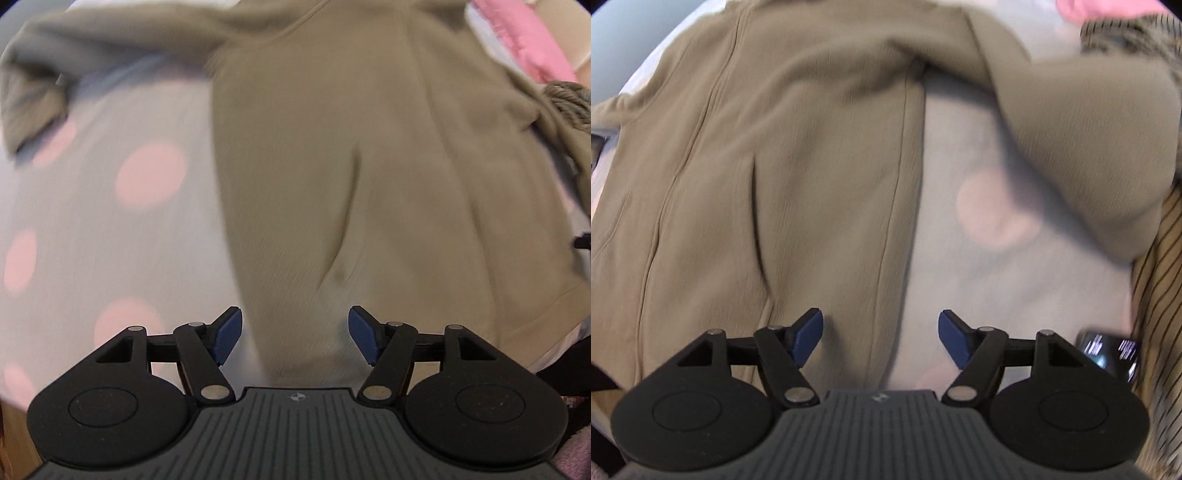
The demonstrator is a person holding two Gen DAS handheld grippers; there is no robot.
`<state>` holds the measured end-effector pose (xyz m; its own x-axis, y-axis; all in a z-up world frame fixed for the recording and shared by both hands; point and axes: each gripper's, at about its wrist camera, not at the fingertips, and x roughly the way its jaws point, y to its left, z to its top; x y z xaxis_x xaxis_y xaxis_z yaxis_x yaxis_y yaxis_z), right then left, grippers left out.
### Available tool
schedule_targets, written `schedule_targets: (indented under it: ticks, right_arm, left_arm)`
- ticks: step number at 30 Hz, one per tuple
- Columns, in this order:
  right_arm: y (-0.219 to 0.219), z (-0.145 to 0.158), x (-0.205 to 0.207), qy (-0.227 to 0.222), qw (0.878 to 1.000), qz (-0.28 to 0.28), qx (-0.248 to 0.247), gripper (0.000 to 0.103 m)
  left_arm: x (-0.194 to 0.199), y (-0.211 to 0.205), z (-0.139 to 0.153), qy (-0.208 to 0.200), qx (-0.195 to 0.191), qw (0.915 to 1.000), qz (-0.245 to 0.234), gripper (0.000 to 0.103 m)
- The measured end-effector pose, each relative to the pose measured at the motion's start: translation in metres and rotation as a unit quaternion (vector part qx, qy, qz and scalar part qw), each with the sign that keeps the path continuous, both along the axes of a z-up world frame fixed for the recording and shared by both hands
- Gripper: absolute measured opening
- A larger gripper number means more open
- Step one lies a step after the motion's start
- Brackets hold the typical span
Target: Fold clothes
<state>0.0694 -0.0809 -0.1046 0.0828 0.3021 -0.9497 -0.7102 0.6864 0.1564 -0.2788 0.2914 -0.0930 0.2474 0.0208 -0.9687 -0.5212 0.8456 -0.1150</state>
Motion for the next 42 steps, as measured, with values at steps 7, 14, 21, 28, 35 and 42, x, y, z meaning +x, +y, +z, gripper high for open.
schedule_targets:
  ticks: [7,14,21,28,35,42]
  right_arm:
    - [-0.015,-0.021,-0.020,0.054,0.998,-0.020,-0.035,0.073]
    - [-0.020,-0.033,-0.042,0.076,0.996,-0.004,-0.047,0.069]
    - [-0.017,-0.017,-0.062,0.053,0.998,-0.002,-0.032,0.024]
    - [-0.044,0.046,-0.063,0.074,0.995,-0.042,0.050,0.016]
    - [-0.066,0.118,-0.084,0.050,0.994,-0.037,0.091,0.015]
    - [-0.068,0.107,-0.116,0.083,0.994,-0.026,0.065,0.015]
  left_arm:
    - [-0.017,0.000,-0.031,0.030,-0.058,0.9974,0.029,0.065]
    - [-0.012,-0.014,-0.056,0.062,-0.075,0.9953,-0.007,0.076]
    - [-0.011,-0.022,-0.044,0.044,-0.059,0.9970,-0.024,0.038]
    - [-0.015,-0.006,0.018,-0.024,-0.093,0.9950,-0.028,0.015]
    - [-0.036,0.008,0.093,-0.056,-0.075,0.9937,-0.062,0.014]
    - [-0.047,-0.008,0.095,0.018,-0.070,0.9924,-0.100,0.014]
